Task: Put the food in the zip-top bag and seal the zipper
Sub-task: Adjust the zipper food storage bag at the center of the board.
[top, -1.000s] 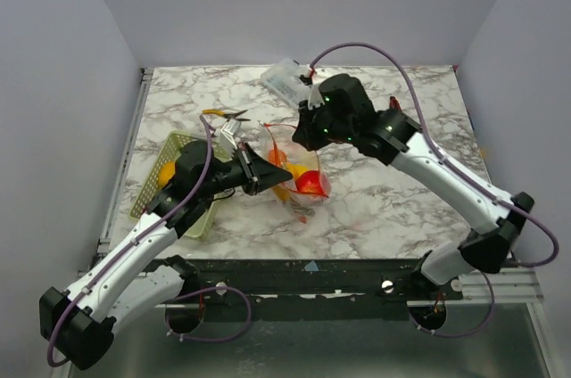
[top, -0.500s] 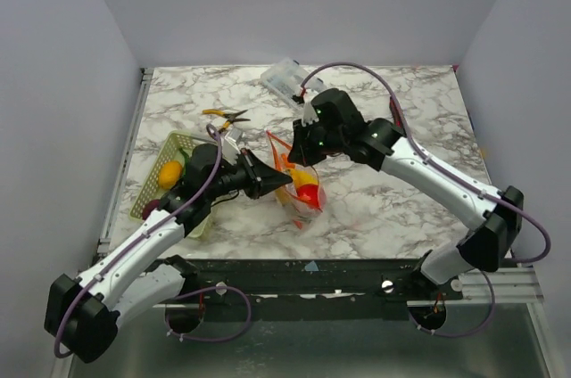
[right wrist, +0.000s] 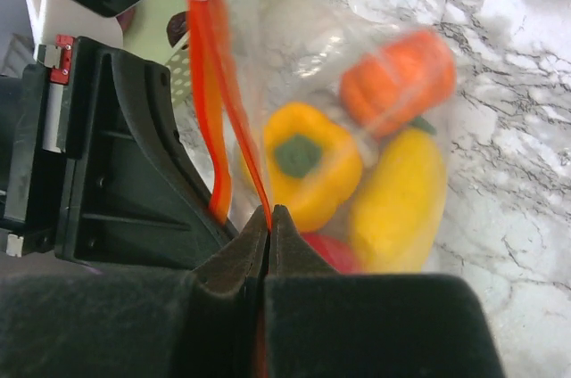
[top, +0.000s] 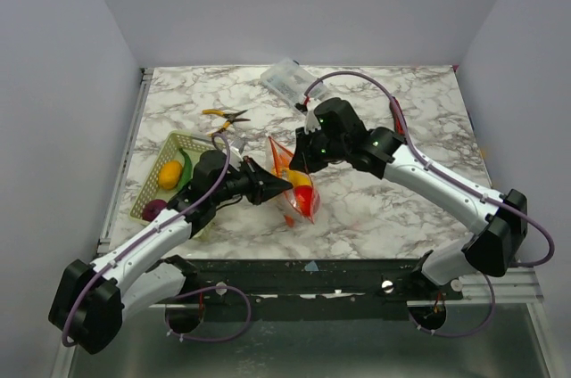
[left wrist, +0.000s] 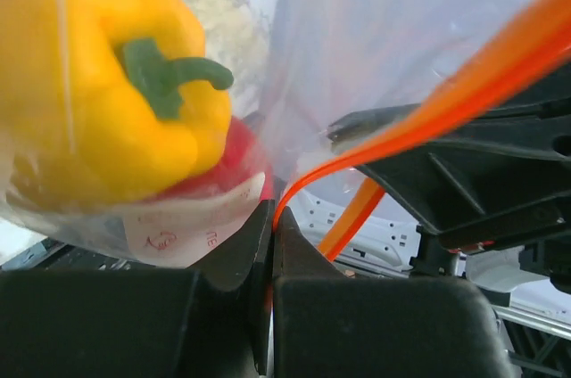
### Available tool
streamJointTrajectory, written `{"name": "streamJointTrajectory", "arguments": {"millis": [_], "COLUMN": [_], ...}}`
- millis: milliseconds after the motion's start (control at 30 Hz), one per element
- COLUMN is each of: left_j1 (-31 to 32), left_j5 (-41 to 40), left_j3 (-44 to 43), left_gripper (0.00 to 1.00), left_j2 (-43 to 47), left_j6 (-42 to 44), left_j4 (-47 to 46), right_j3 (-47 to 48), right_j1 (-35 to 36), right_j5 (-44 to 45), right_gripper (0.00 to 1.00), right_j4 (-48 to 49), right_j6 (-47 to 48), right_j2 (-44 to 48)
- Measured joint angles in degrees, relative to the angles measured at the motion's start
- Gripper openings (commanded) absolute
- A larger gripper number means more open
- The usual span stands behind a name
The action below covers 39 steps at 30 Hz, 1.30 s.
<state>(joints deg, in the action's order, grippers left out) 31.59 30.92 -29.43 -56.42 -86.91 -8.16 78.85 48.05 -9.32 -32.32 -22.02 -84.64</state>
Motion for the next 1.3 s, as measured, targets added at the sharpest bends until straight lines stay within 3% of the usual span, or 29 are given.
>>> {"name": "streamJointTrajectory", "arguments": {"millis": [167, 300, 600, 733, 1067, 1300], "left_j1": [0.0, -0.02, -0.07, -0.24, -0.76, -0.9], "left_j5": [-0.02, 0.0, 0.0, 0.0, -0.02, -0.07], "left_j3": [-2.32, -3.82, -3.85, -3.87, -3.91, -5.25], "left_gripper": [0.0, 0.0, 0.0, 0.0, 0.0, 0.0], "left_j2": [2.1, 2.47, 1.05, 1.01, 1.01, 1.01], "left_j6": [0.74, 1.11, 1.27, 1.7, 2.05, 3.06], "left_j4": [0.79, 1.01, 1.03, 1.2, 2.51, 6.38], "right_j3": [0.87, 0.96, 0.85, -0.35, -3.17, -1.97], "right_j1": [0.04, 0.13, 0.68, 0.92, 5.86, 14.08], "right_j5": [-1.9, -2.27, -3.1, -3.34, -2.54, 10.73], "right_gripper": [0.01, 0.09, 0.5, 0.64, 0.74, 0.75], "right_j4": [-0.61, -0.7, -0.31, 0.33, 0.42, -2.45], "right_j6": [0.0, -0.2, -2.49, -2.73, 1.18, 2.99], "right_j2": [0.33, 0.44, 1.25, 3.82, 5.53, 3.65]}}
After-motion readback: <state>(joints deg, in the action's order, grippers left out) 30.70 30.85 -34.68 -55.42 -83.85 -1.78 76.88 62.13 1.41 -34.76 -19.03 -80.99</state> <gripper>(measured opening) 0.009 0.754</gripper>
